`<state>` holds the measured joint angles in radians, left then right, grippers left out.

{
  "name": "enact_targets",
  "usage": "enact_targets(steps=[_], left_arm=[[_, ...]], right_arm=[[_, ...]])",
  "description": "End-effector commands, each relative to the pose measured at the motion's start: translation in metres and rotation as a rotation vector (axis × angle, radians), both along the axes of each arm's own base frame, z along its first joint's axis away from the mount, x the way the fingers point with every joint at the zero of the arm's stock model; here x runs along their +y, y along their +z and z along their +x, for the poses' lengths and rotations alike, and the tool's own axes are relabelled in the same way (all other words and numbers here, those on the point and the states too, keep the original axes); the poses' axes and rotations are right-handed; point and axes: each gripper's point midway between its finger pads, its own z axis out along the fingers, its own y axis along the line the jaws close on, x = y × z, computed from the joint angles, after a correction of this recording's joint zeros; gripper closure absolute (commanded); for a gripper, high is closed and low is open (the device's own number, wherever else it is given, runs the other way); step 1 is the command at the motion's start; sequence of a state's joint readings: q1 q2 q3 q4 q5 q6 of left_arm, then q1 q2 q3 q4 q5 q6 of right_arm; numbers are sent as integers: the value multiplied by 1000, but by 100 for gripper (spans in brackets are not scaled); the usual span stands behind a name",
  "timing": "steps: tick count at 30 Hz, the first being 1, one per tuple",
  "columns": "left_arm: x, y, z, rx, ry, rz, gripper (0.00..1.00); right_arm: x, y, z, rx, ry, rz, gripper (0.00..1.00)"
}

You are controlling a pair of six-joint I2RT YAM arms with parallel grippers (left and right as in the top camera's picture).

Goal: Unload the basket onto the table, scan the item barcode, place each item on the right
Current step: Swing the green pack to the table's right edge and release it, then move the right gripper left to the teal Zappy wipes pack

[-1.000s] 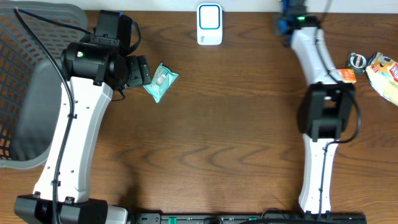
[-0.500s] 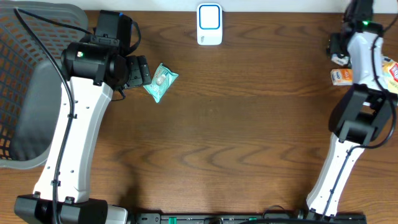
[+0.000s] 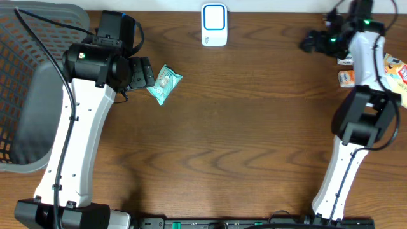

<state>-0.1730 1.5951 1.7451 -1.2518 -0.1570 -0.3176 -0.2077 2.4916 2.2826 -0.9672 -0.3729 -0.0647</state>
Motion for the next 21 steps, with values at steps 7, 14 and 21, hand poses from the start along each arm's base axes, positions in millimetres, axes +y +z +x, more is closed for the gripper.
enact_targets(steps=[7, 14, 21], left_arm=[[3, 0, -1, 0, 14, 8, 2], [3, 0, -1, 0, 14, 8, 2], [3, 0, -1, 0, 14, 8, 2]], right_arm=[[190, 56, -29, 69, 240, 403, 1], [284, 63, -40, 49, 343, 414, 17], [352, 48, -45, 46, 158, 256, 4]])
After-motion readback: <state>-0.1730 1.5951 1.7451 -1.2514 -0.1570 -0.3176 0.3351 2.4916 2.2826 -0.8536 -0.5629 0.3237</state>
